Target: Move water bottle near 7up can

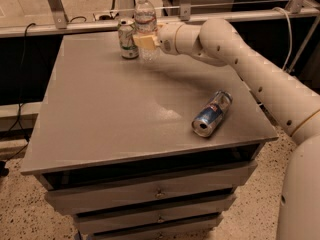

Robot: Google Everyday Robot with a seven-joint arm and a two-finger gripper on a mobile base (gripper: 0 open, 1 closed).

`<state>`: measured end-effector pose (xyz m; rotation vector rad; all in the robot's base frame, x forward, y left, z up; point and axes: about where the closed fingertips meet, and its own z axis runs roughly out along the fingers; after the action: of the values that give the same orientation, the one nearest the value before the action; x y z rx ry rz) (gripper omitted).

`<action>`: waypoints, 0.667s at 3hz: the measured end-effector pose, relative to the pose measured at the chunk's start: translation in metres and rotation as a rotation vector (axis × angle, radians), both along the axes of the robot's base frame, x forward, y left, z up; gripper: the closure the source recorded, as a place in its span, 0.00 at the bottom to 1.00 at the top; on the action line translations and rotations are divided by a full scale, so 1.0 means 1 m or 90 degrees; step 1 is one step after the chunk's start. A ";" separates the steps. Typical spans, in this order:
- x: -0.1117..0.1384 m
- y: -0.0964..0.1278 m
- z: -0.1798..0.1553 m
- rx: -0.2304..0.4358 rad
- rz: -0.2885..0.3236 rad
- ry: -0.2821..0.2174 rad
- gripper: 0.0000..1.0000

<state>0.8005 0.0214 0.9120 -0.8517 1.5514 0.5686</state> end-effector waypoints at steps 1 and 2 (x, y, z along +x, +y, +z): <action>0.010 0.010 -0.008 0.022 0.013 0.009 1.00; 0.015 0.010 -0.011 0.034 0.008 0.018 0.85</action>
Offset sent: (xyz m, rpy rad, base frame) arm 0.0218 0.0021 -0.0127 0.0760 0.0426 -0.0104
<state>0.8156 0.0317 0.9014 -0.8163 1.5496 0.6311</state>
